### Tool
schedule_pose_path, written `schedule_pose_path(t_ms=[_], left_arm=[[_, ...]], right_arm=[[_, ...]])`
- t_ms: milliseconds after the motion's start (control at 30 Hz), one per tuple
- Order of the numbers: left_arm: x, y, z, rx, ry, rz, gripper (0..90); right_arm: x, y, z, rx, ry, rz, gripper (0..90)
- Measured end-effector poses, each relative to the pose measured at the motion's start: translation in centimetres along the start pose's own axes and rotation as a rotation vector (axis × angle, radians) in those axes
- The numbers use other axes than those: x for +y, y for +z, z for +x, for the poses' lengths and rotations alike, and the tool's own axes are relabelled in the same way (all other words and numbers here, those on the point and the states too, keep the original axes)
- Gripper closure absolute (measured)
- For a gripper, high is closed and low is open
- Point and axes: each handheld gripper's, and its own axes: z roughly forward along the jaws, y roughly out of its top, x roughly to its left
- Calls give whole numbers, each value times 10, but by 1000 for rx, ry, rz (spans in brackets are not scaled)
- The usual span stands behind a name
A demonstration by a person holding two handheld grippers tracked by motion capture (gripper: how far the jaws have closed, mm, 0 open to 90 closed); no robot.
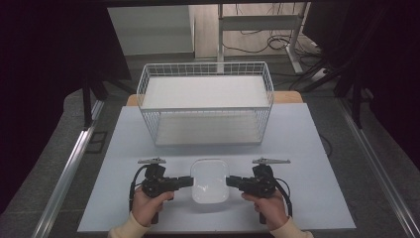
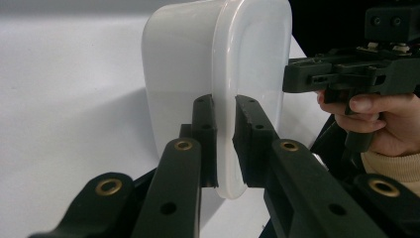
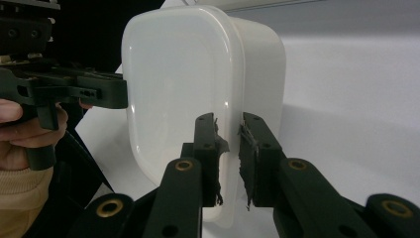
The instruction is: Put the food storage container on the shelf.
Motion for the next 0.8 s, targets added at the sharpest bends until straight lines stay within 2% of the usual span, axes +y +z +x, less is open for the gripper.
schedule_pose_path(t_ms=[367,533,800], left_arm=[[6,-12,-11,-4,63,-34,803],[10,-16,-16,7,92,-43,803],[21,-21,-22,16,138,-58,803]], right_arm=[[6,-10,10,18,-53,-45,784],[11,-14,15,9,-92,-64,784],[19,-19,21,0,-128,-97,785]])
